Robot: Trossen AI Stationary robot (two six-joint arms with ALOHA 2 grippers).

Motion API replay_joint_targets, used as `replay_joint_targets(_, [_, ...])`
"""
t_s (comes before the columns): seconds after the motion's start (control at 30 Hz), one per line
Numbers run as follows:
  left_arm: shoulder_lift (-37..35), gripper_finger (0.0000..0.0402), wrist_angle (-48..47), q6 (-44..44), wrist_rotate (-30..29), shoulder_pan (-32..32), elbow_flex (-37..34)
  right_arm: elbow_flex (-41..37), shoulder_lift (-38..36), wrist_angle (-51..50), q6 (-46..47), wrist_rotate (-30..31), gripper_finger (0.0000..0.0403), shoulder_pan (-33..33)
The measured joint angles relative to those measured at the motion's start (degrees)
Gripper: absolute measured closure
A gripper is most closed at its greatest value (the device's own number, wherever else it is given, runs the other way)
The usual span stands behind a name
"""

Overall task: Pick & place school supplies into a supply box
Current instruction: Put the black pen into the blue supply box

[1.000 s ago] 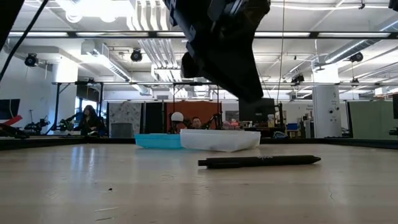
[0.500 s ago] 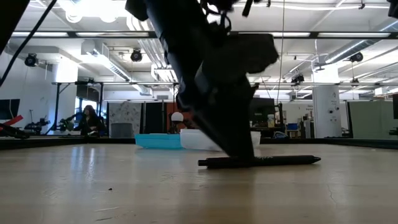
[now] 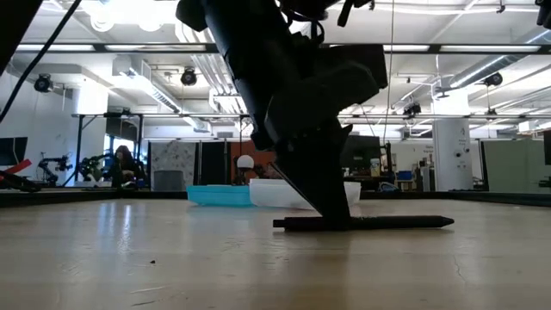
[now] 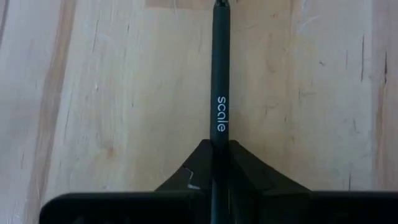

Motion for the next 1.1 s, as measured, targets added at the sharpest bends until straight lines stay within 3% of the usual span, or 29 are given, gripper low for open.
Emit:
replay_joint_targets(0.33, [-3.1,0.039,-4.4,-4.2,4.6,2.5,3.4,-0.3,0.0,-0.1,0.0,0.0,0.0238,0.0])
replay_joint_targets(0.6, [-9.2,0.0393,-9.4,-5.8,-2.7,8.4,11.1,-0.4,0.0,-0.3,1.1,0.0,0.0239,0.0])
replay_joint_targets(0.83, [-12.6,0.0393,-11.8,-11.0,-9.9,18.4,11.4,-0.4,0.1,-0.1,2.2,0.0,0.0239,0.0])
replay_joint_targets(1.0, [-10.9,0.0393,-11.2,-12.1,-5.8,23.8,10.8,-0.4,0.1,0.2,2.4,0.0,0.0239,0.0])
replay_joint_targets(1.1, [-9.4,0.0373,-12.7,-12.2,-3.2,24.8,10.6,-0.4,0.1,0.5,2.4,0.0,0.0239,0.0])
